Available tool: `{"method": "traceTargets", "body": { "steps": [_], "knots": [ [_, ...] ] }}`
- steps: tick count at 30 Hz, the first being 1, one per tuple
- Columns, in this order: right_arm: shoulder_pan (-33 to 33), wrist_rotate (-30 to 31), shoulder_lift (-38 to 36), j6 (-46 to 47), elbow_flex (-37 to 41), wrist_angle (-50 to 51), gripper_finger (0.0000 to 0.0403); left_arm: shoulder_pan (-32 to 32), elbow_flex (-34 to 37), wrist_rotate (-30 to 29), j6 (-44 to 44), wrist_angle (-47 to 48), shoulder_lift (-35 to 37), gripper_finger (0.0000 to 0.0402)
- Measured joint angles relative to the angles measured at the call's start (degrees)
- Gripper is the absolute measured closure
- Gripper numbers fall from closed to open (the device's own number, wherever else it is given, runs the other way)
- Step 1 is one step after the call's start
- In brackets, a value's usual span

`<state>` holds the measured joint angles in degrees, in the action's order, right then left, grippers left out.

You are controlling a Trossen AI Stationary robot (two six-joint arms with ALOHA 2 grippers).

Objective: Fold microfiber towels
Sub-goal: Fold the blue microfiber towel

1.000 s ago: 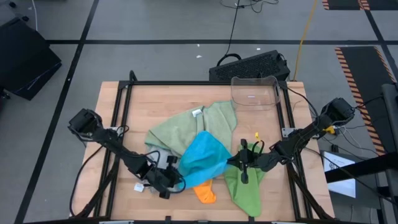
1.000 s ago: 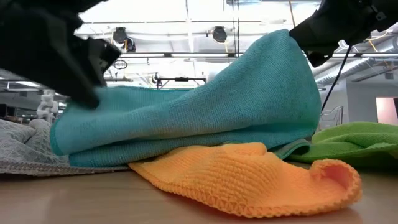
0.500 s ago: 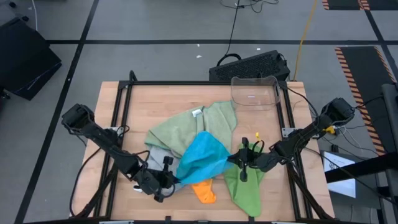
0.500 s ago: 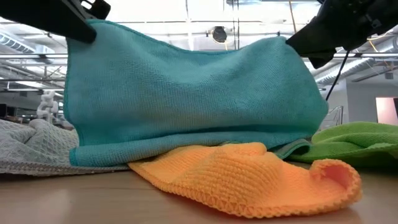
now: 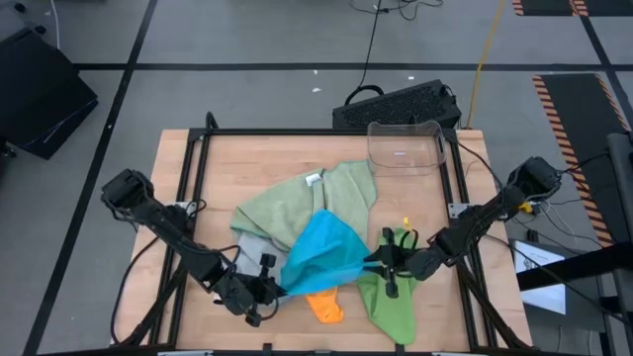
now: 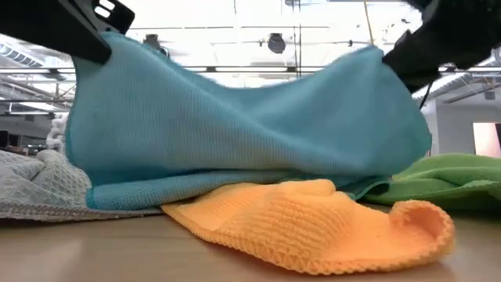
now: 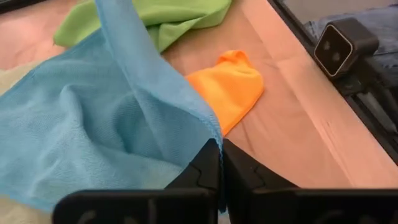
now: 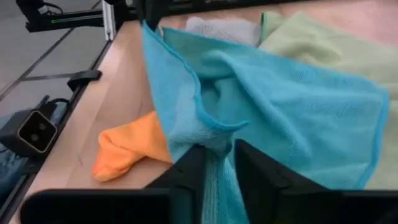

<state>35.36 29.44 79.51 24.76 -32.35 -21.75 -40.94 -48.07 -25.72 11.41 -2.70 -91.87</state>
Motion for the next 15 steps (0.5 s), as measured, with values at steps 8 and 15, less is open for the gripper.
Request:
{"method": "traceTargets", "body": {
  "steps": [8, 15],
  "knots": [
    [0.7, -13.1, 9.5, 0.5, 0.0, -8.4, 0.0207, 1.2, 0.0, 2.0, -2.4, -2.0, -2.7, 0.0395],
    [3.0, -14.5, 7.6, 1.1, 0.0, -7.6, 0.0188, 0.8, 0.0, 2.1, -3.2, -2.0, -2.7, 0.0388]
  ]
}}
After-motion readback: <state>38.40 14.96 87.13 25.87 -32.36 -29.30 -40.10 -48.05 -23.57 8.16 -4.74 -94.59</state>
